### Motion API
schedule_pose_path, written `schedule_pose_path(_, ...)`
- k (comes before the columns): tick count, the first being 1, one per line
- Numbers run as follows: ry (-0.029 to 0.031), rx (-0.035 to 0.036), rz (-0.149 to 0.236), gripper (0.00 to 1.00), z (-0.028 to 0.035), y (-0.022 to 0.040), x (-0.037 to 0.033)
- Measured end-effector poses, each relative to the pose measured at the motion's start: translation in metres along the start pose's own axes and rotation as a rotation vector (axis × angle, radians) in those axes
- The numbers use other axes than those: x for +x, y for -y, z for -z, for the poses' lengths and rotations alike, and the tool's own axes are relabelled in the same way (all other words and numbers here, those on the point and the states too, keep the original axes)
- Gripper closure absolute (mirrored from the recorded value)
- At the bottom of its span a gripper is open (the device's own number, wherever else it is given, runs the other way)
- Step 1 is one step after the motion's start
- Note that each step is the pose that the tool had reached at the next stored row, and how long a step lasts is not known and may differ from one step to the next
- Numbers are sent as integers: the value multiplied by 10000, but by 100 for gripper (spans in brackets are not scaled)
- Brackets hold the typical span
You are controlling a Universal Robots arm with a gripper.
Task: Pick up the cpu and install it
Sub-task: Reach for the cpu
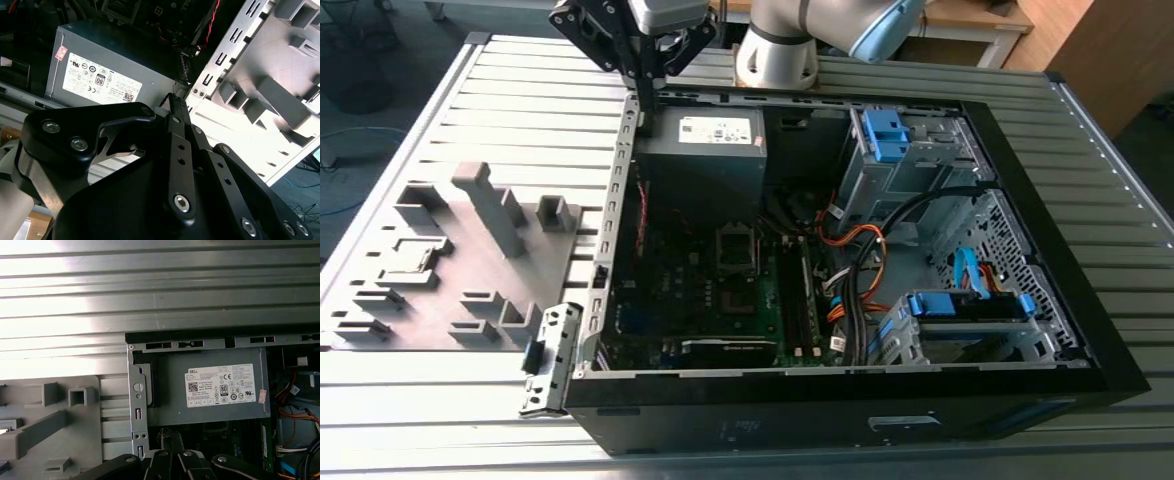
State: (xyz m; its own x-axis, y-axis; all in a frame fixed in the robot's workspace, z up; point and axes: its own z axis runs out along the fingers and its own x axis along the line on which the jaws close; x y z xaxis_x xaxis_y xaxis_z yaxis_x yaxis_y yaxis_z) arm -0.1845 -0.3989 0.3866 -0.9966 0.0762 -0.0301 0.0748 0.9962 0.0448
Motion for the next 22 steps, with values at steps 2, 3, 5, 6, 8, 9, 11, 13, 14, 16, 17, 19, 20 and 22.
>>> schedule_pose_path(2,1,0,-1,89,0,0,5)
schedule_pose_path(3,1,-1,-2,89,0,1,12)
schedule_pose_path(5,1,0,0,89,0,3,37)
schedule_pose_path(6,0,0,-1,89,1,4,55)
schedule_pose_path(8,1,0,1,89,2,8,97)
schedule_pose_path(9,1,0,1,89,1,9,119)
schedule_pose_path(11,1,0,0,89,2,12,162)
schedule_pose_path(13,1,0,-1,89,1,15,202)
schedule_pose_path(14,1,-1,0,89,1,17,221)
schedule_pose_path(16,2,-1,0,89,0,20,258)
schedule_pose_path(17,2,0,0,89,0,21,276)
schedule_pose_path(19,1,0,1,89,0,23,306)
schedule_pose_path(20,1,0,1,89,0,25,323)
schedule_pose_path(22,1,0,0,89,0,27,354)
